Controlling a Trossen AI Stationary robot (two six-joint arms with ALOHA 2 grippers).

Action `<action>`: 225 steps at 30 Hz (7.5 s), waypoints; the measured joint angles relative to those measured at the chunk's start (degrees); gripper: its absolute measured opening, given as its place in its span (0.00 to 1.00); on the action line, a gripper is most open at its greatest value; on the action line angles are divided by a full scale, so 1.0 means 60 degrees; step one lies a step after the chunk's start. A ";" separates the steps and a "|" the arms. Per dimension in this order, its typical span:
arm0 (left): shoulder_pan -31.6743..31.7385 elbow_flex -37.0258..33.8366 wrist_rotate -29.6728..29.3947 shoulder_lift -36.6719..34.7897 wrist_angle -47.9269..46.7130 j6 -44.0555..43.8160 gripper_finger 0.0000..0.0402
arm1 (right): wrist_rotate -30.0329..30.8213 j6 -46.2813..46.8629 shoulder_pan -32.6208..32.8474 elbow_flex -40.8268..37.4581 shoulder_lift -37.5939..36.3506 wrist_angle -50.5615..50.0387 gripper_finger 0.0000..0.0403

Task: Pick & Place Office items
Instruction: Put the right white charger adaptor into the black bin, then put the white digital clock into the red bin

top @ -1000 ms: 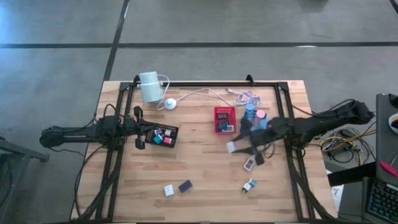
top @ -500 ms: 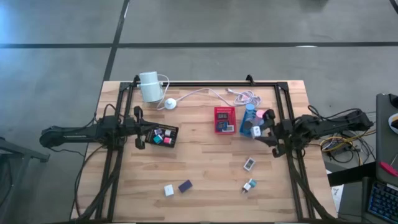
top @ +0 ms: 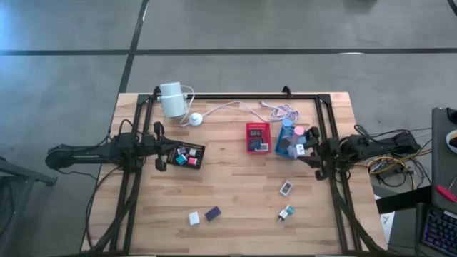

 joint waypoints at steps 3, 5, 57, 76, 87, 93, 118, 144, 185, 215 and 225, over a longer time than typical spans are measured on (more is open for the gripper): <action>0.0000 0.0000 0.0000 0.0000 0.0000 0.0000 0.04 | 0.0161 0.0051 -0.0004 -0.0258 -0.0119 -0.0043 0.39; 0.0000 0.0000 0.0000 0.0000 -0.0004 0.0000 0.04 | 0.0163 0.0086 0.0000 -0.0339 -0.0163 -0.0027 0.39; -0.0004 0.0000 -0.0519 0.0000 -0.0051 0.0182 0.03 | -0.1888 -0.1044 -0.2685 0.8777 1.2376 -0.1388 0.39; -0.0004 0.0605 -0.0521 -0.0015 -0.0071 0.0208 0.03 | -0.2936 -0.1313 -0.2886 1.4304 1.8748 -0.2645 0.39; -0.0004 0.0608 -0.0525 -0.0015 -0.0193 0.0182 0.03 | -0.3137 -0.1422 -0.2979 1.4859 1.9694 -0.2821 0.39; 0.0000 0.0608 -0.0525 -0.0015 -0.0204 0.0182 0.03 | -0.3225 -0.1422 -0.3002 1.4859 1.9837 -0.2826 0.39; 0.0000 0.0612 -0.0594 0.0002 -0.0486 0.0022 0.03 | -0.4434 -0.1127 -0.2765 1.3792 1.6783 -0.2674 0.42; 0.0000 0.0616 -0.0692 -0.0015 -0.0565 -0.0033 0.03 | -0.3640 -0.0012 -0.2779 0.3616 0.5635 0.1031 0.02; -0.0002 0.0612 -0.0670 -0.0012 -0.0565 -0.0033 0.03 | -0.3261 0.0487 -0.2772 -0.0499 0.3429 0.3392 0.02; 0.0000 0.0612 -0.0685 -0.0015 -0.0565 -0.0033 0.03 | -0.2921 -0.0120 -0.2500 0.4190 0.3817 -0.8433 0.14; -0.0001 0.0608 -0.0681 -0.0004 -0.0563 -0.0038 0.03 | -0.2915 0.0395 -0.2194 0.5478 0.5305 -0.9593 0.47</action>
